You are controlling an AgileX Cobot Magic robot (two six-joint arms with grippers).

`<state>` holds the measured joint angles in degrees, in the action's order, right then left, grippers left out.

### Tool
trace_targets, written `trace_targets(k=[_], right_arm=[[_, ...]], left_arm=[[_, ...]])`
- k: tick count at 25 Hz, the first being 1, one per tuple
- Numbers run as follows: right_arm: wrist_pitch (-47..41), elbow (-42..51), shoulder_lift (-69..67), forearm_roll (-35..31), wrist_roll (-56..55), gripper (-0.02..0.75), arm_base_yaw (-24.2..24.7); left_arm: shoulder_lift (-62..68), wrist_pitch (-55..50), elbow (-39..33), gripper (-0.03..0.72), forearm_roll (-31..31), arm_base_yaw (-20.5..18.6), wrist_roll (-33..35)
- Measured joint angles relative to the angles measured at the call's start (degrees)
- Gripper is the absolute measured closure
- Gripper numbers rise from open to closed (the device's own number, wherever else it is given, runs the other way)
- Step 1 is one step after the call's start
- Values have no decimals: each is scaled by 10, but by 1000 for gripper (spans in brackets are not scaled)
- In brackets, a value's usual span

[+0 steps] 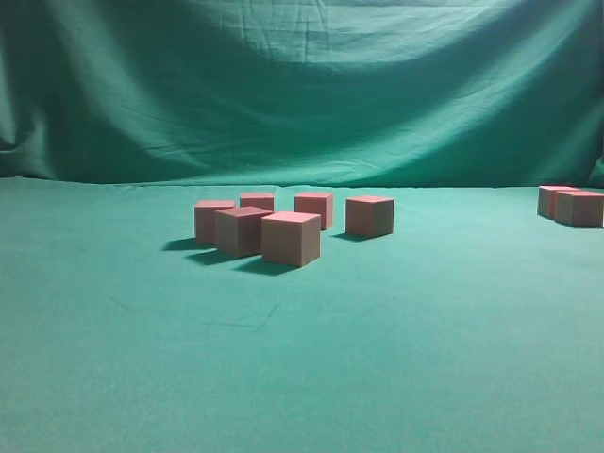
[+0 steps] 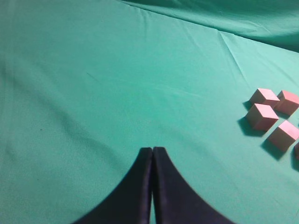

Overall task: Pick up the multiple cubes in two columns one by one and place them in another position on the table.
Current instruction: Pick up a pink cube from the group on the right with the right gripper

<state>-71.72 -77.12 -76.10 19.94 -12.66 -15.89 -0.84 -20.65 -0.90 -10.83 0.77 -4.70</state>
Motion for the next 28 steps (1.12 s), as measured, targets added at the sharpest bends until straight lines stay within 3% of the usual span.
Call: trace_targets(k=[6, 12, 18, 28], right_arm=[[114, 149, -2, -26, -38, 155, 47], [167, 171, -59, -49, -40, 155, 47], [168, 110, -164, -51, -39, 155, 47], [128, -93, -332, -64, 2, 155, 51]], left_arm=[[0, 0, 0, 688, 0, 0, 0], [0, 0, 0, 688, 0, 0, 0], [0, 0, 0, 688, 0, 0, 0], [0, 0, 0, 688, 0, 0, 0]])
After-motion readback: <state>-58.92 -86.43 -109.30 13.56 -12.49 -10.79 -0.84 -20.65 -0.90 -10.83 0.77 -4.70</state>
